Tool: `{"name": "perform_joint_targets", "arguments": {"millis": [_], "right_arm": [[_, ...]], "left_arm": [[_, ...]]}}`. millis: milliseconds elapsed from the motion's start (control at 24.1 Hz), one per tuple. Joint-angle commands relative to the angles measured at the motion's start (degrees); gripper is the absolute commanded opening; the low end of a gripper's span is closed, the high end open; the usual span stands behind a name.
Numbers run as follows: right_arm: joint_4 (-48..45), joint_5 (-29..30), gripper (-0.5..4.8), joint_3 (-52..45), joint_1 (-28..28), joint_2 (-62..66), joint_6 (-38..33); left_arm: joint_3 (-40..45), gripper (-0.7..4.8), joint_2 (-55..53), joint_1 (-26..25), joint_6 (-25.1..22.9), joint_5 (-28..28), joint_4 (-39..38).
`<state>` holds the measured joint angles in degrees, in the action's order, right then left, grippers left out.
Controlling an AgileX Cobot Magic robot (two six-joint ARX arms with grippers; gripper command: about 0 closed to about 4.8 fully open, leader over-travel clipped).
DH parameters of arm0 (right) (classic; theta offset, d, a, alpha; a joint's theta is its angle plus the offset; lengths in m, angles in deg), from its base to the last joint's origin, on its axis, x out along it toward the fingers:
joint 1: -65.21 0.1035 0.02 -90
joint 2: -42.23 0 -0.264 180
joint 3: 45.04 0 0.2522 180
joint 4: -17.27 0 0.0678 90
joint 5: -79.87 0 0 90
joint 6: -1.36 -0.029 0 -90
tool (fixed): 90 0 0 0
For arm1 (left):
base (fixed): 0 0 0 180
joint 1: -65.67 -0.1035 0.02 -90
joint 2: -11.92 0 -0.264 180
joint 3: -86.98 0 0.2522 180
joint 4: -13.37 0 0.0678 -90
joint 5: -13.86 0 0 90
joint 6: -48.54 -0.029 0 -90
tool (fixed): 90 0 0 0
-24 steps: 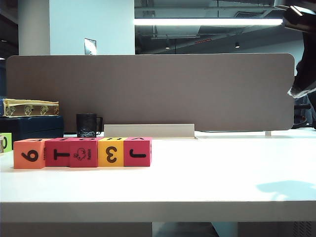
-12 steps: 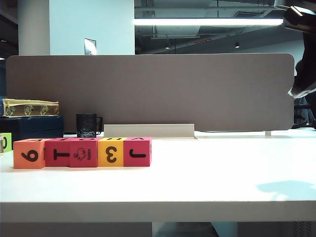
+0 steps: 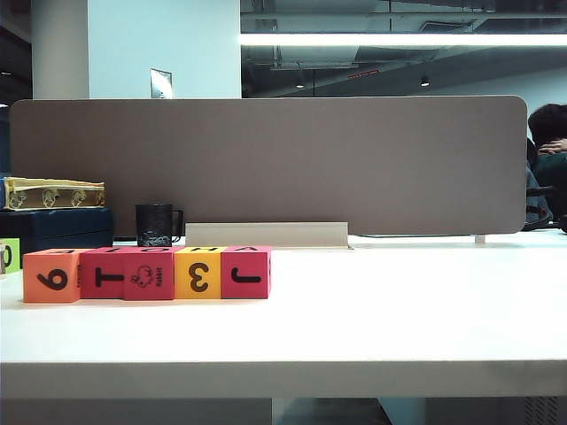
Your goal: Select the appropriate blocks from the scattered letter blocks on the table and arrange them in a row to spell out "ALOHA".
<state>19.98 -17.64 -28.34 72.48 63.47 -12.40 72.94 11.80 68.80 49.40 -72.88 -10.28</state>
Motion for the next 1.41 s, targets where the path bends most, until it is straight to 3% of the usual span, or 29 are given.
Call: {"name": "perform_joint_targets", "arguments": {"millis": [41, 290, 621, 787, 1408], "right_arm": [[-1.27, 0.15, -0.01, -2.89, -2.71, -4.74, 0.37], [7.32, 2.58, -0.01, -2.86, -4.02, -10.03, 8.41], [21.53, 2.67, -0.01, -2.86, -4.11, -18.88, 10.97], [21.59, 3.69, -0.01, -2.86, -4.07, -21.35, 15.82], [21.46, 4.90, -0.01, -2.86, -4.07, -21.35, 14.86]], "left_arm": [[-0.07, -0.05, -0.02, -0.02, -0.20, 0.42, -0.57], [-0.07, -0.05, -0.02, -0.02, -0.20, 0.42, -0.57], [-0.07, -0.05, -0.02, -0.02, -0.20, 0.42, -0.57], [-0.07, -0.05, -0.02, -0.02, -0.20, 0.42, -0.57], [-0.07, -0.05, -0.02, -0.02, -0.20, 0.42, -0.57]]}}
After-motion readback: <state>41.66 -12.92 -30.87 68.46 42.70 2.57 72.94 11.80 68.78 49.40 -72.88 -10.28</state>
